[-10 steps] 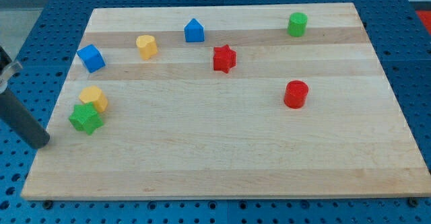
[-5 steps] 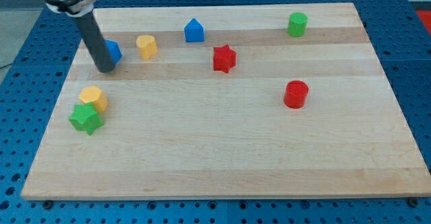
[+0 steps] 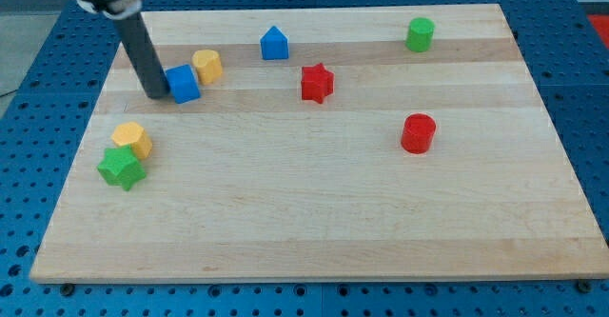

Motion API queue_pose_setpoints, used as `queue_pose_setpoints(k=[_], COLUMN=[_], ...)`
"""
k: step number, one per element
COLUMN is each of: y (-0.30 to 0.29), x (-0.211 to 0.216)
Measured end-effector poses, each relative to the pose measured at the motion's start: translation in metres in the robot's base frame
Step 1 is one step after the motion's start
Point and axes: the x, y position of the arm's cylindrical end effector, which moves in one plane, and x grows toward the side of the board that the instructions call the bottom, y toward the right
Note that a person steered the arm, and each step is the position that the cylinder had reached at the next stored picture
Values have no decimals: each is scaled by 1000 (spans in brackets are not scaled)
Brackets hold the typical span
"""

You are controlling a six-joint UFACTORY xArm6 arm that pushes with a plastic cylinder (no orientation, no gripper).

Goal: Move the blue cube closer to the yellow heart

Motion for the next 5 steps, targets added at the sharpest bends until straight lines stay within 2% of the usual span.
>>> queue_pose_setpoints(k=[1, 3, 4, 5], y=[14, -36, -17, 51], x=[9, -31, -40, -18])
